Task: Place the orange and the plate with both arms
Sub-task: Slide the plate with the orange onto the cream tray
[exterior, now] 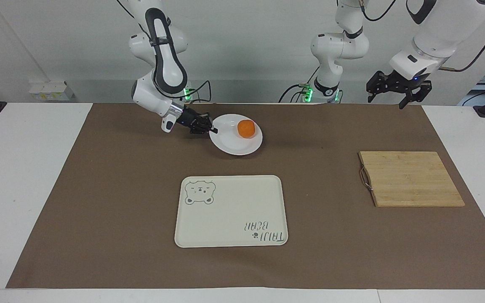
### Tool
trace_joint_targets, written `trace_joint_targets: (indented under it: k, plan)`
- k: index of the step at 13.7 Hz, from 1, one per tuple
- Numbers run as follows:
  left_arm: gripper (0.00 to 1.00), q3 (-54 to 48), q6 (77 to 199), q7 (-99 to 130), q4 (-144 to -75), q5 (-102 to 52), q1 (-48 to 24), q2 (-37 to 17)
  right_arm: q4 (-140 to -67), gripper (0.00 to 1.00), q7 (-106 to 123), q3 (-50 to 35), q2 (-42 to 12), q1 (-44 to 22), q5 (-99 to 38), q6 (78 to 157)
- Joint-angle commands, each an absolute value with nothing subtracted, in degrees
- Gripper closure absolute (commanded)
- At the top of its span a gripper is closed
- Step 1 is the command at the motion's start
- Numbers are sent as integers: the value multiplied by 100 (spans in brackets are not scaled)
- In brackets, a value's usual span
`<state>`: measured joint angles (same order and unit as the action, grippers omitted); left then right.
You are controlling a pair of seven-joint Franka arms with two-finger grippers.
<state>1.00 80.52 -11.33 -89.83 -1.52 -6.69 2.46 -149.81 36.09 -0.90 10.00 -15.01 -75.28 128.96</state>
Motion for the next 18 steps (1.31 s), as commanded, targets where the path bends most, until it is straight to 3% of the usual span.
trace_joint_targets:
  k: [1,5,18]
  plan:
    - [0,132,8051,-1134,-8877,-167,-659,220,-14661,100,3191,-88,1108,-1450,-7603,12683]
    - [0,132,8059,-1134,-8754,-193,-650,123,-14091,100,3033,-88,783,-1415,-7594,12674]
    - [0,149,8183,-1099,-8780,-193,-651,211,-11261,100,2092,-88,-1237,-299,-6346,11936]
